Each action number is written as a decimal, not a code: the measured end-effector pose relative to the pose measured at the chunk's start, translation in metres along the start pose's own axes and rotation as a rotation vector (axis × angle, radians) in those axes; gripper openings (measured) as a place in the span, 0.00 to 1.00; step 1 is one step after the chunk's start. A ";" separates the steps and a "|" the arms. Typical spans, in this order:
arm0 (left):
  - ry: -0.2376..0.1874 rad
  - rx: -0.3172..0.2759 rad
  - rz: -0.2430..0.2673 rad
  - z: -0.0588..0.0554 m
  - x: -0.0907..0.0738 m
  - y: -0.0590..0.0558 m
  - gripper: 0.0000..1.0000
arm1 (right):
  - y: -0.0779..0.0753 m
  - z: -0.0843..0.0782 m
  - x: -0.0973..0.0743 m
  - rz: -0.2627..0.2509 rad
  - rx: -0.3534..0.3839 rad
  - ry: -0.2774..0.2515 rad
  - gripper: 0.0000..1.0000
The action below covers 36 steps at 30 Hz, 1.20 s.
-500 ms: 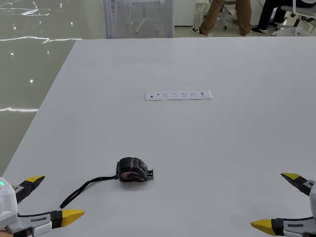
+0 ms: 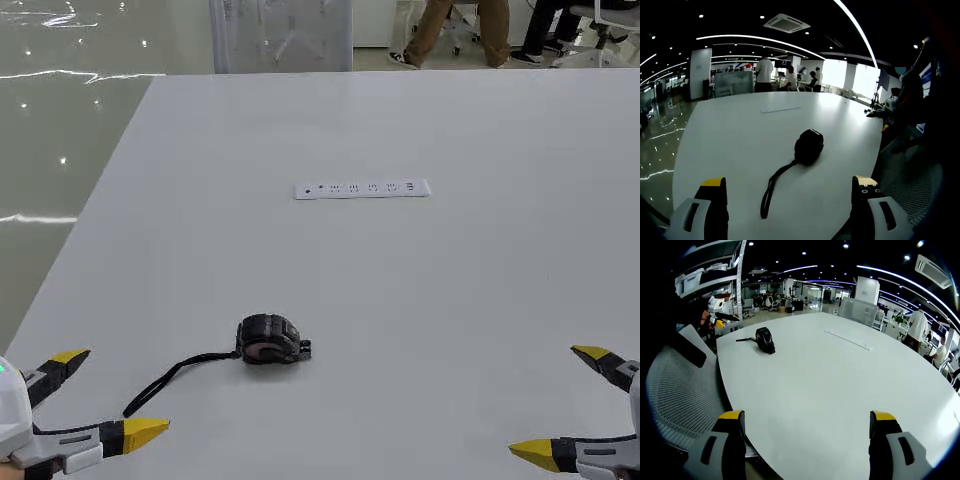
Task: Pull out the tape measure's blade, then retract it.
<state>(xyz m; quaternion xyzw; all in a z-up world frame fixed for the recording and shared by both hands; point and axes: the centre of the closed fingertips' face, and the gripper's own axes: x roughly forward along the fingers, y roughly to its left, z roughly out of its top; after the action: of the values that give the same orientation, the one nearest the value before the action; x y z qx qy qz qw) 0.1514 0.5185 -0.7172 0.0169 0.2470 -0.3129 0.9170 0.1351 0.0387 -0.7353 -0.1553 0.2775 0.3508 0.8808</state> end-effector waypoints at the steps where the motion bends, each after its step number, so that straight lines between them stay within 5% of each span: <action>1: 0.002 0.001 0.001 -0.001 0.000 0.000 1.00 | 0.001 0.000 0.000 -0.001 0.001 0.003 1.00; 7: 0.001 0.019 0.010 0.000 0.000 0.001 1.00 | 0.004 0.002 0.000 0.002 0.004 0.007 1.00; 16: 0.058 0.009 -0.016 -0.007 0.003 -0.004 1.00 | 0.009 0.006 0.000 0.012 0.002 0.008 1.00; 26: 0.081 0.050 -0.035 0.002 0.009 -0.006 1.00 | 0.013 0.011 0.005 0.040 -0.018 0.015 1.00; 30: 0.175 0.059 -0.069 -0.004 0.016 -0.007 0.99 | 0.011 0.019 0.014 0.050 -0.034 0.006 1.00; 36: 0.210 0.122 -0.130 0.009 0.035 -0.013 1.00 | 0.018 0.038 0.034 0.109 -0.100 -0.008 1.00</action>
<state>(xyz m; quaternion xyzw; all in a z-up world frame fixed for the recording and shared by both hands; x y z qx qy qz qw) 0.1722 0.4867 -0.7242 0.0893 0.3226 -0.3826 0.8612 0.1574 0.0871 -0.7269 -0.1822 0.2640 0.4126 0.8526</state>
